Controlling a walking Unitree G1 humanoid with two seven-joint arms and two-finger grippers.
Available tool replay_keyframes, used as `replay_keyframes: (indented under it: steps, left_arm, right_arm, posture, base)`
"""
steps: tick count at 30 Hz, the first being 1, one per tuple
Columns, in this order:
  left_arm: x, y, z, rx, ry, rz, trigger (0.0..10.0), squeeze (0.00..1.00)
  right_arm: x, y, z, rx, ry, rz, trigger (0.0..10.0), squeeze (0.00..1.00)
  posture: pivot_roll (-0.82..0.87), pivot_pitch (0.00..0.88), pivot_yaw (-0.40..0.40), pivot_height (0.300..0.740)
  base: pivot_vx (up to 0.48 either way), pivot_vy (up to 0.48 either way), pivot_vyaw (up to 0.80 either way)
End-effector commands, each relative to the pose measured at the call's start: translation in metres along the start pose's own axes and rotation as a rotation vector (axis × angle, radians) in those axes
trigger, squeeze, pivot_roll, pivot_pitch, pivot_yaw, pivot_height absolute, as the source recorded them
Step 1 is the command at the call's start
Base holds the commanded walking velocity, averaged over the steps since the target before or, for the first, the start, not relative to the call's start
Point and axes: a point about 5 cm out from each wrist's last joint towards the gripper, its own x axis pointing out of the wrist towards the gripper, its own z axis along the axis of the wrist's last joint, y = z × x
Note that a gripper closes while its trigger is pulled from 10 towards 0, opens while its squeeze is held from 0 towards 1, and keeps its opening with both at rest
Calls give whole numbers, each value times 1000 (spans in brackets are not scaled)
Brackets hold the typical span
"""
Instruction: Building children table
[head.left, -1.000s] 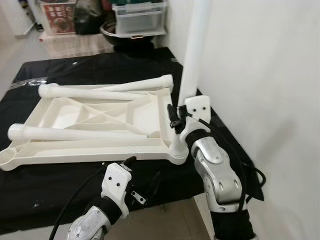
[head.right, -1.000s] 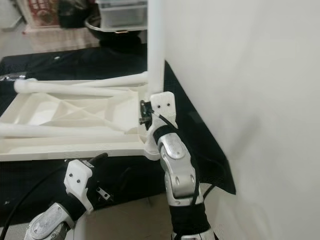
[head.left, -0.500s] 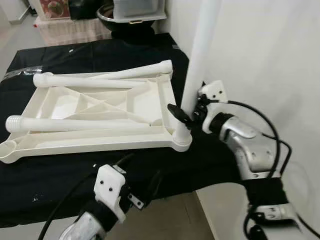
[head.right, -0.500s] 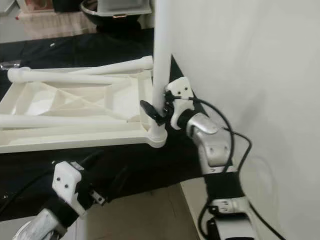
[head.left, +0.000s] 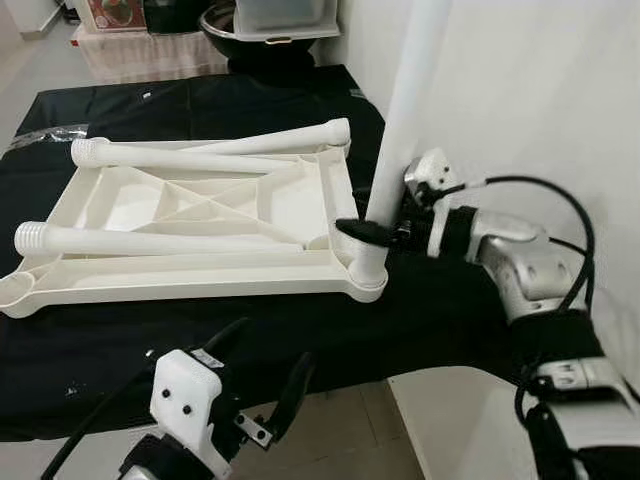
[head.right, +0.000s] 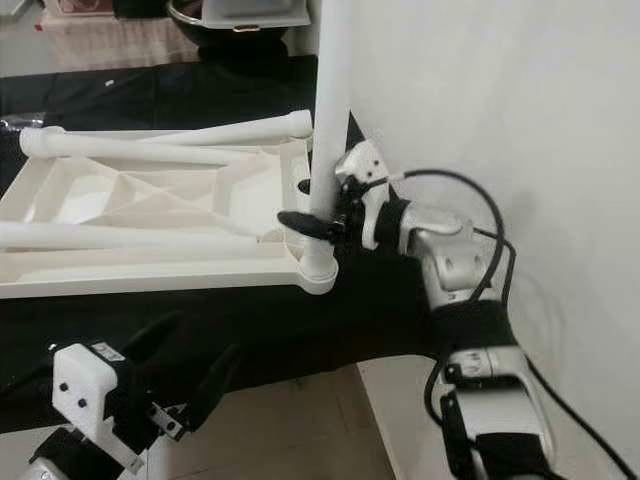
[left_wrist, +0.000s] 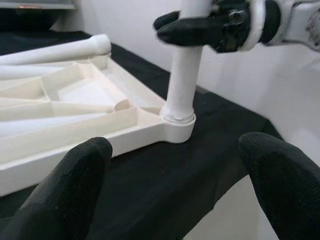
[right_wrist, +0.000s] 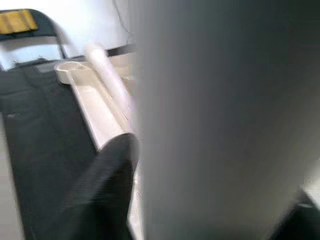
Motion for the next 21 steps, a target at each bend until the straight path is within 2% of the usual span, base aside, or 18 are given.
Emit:
replay_keyframes:
  steps: [1, 5, 7, 10, 11, 12, 13, 14, 15, 16, 18, 19, 20, 21]
  left_arm:
    - [-4, 1, 2, 5, 17, 12, 10000, 0]
    - [-10, 2, 5, 13, 38, 38, 10000, 0]
    - [-14, 3, 6, 9, 52, 55, 10000, 0]
    - [-15, 3, 5, 6, 61, 60, 10000, 0]
    - [-16, 2, 3, -5, 74, 57, 10000, 0]
    - [-16, 2, 3, -5, 74, 57, 10000, 0]
    - [-16, 2, 2, -7, 79, 54, 10000, 0]
    - [-15, 2, 1, -12, 82, 56, 10000, 0]
    - [-15, 2, 1, -12, 82, 56, 10000, 0]
    - [-15, 2, 1, -15, 83, 58, 10000, 0]
    - [-15, 3, 0, -23, 88, 59, 10000, 0]
    - [-15, 3, 0, -23, 88, 59, 10000, 0]
    - [-16, 3, 0, -30, 91, 62, 10000, 0]
    - [-15, 3, -1, -34, 93, 63, 10000, 0]
  right_arm:
    - [-4, 2, -3, 26, -18, 46, 0, 0]
    - [-12, 5, -13, 53, -4, 87, 0, 0]
    - [-18, 6, -22, 84, 0, 52, 0, 0]
    - [-18, 6, -29, 94, 6, -5, 0, 0]
    - [-1, 11, -51, 127, 71, -304, 0, 0]
    - [-1, 11, -51, 127, 71, -304, 0, 0]
    - [4, 14, -58, 139, 93, -421, 0, 0]
    - [5, 19, -70, 142, 159, -667, 0, 0]
    - [5, 19, -70, 142, 159, -667, 0, 0]
    - [2, 23, -77, 139, 204, -829, 0, 0]
    - [17, 64, -80, 150, 198, -840, 0, 0]
    - [17, 64, -80, 150, 198, -840, 0, 0]
    - [26, 79, -77, 166, 174, -797, 0, 0]
    - [34, 87, -74, 179, 154, -769, 0, 0]
  posture:
    - [76, 133, -58, 740]
    - [88, 139, -59, 740]
    - [91, 143, -59, 740]
    - [89, 145, -60, 740]
    - [79, 148, -53, 740]
    - [79, 148, -53, 740]
    - [79, 148, -53, 740]
    - [69, 149, -48, 740]
    - [69, 149, -48, 740]
    - [67, 149, -47, 740]
    - [71, 147, -35, 740]
    - [71, 147, -35, 740]
    - [71, 147, -35, 740]
    - [67, 134, -31, 740]
  base:
    - [0, 0, 0]
    - [0, 0, 0]
    - [0, 0, 0]
    - [0, 0, 0]
    - [0, 0, 0]
    - [0, 0, 0]
    - [0, 0, 0]
    - [0, 0, 0]
    - [0, 0, 0]
    - [0, 0, 0]
    - [0, 0, 0]
    - [0, 0, 0]
    - [0, 0, 0]
    - [0, 0, 0]
